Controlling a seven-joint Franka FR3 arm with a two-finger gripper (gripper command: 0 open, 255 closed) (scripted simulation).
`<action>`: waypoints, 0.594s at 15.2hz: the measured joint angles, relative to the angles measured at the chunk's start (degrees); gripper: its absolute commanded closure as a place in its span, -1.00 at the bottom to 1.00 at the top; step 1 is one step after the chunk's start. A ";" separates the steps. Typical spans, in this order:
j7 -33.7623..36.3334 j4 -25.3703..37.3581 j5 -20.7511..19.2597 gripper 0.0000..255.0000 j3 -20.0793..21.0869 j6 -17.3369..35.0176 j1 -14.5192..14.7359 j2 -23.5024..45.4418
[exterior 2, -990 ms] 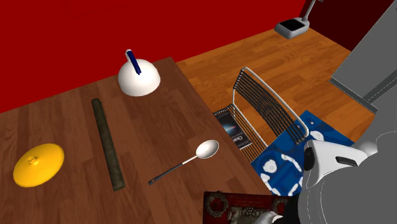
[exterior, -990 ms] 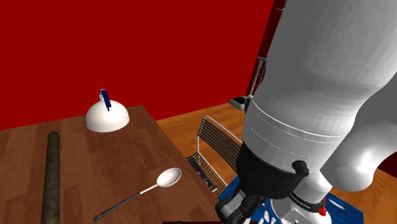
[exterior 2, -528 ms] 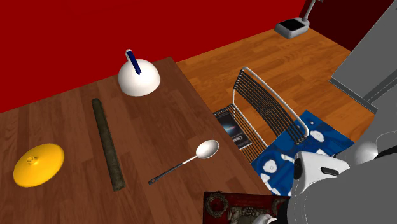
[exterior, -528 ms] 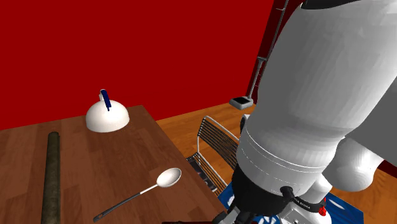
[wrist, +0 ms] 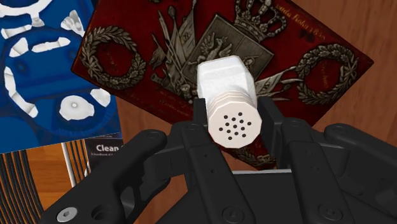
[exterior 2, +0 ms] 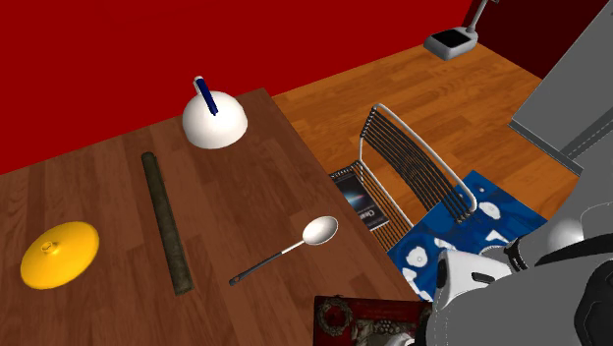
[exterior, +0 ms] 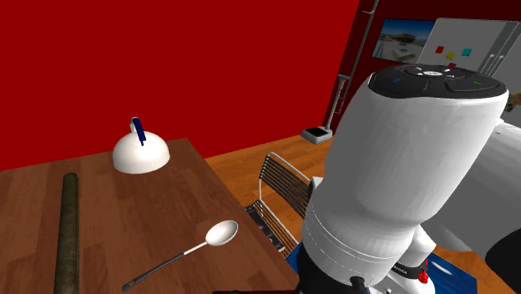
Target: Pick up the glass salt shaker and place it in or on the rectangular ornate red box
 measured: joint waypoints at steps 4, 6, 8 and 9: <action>0.46 -1.95 0.09 1.00 1.77 3.64 -0.46 1.68; 0.39 -2.53 0.15 1.00 2.00 4.45 -0.51 1.91; 0.35 -2.74 0.20 1.00 2.03 4.67 -0.49 1.92; 0.36 -2.76 0.20 1.00 2.05 4.72 -0.50 1.94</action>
